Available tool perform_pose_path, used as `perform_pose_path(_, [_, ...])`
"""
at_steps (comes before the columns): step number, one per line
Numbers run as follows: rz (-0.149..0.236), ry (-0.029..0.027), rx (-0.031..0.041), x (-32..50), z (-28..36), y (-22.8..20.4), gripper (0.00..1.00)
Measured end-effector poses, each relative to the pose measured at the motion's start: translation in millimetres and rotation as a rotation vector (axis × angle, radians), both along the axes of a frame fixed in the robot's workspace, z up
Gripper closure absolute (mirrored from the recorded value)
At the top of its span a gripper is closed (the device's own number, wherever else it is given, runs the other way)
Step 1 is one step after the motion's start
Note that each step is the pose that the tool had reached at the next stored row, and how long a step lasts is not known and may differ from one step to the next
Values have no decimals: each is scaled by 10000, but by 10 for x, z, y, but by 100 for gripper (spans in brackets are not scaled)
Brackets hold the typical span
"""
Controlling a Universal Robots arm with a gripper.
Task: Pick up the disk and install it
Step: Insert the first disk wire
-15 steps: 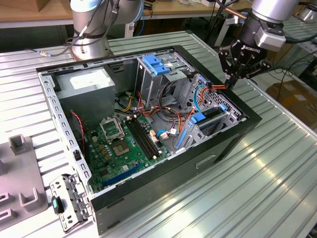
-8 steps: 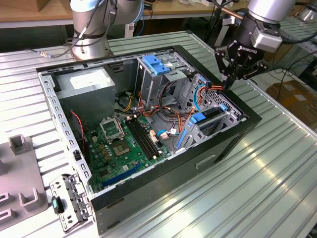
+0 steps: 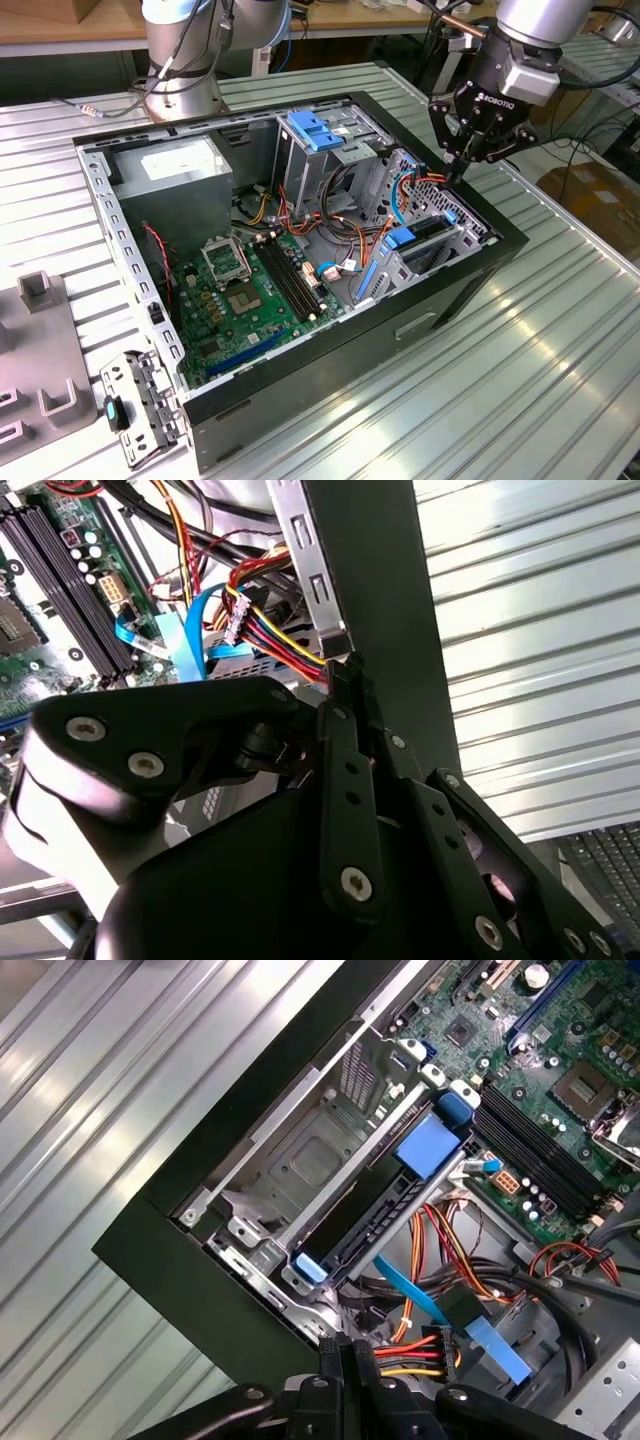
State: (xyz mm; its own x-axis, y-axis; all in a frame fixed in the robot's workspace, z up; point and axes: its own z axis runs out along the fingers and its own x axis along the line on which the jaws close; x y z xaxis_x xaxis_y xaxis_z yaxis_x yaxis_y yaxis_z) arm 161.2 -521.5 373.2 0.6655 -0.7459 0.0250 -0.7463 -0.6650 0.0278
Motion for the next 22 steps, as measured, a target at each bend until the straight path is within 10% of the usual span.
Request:
perform_pose_path(8, [-211, -1, -2, -69, 1, 0, 84])
perform_pose_path(22, [-2829, 0, -1, -70, 0, 0, 84])
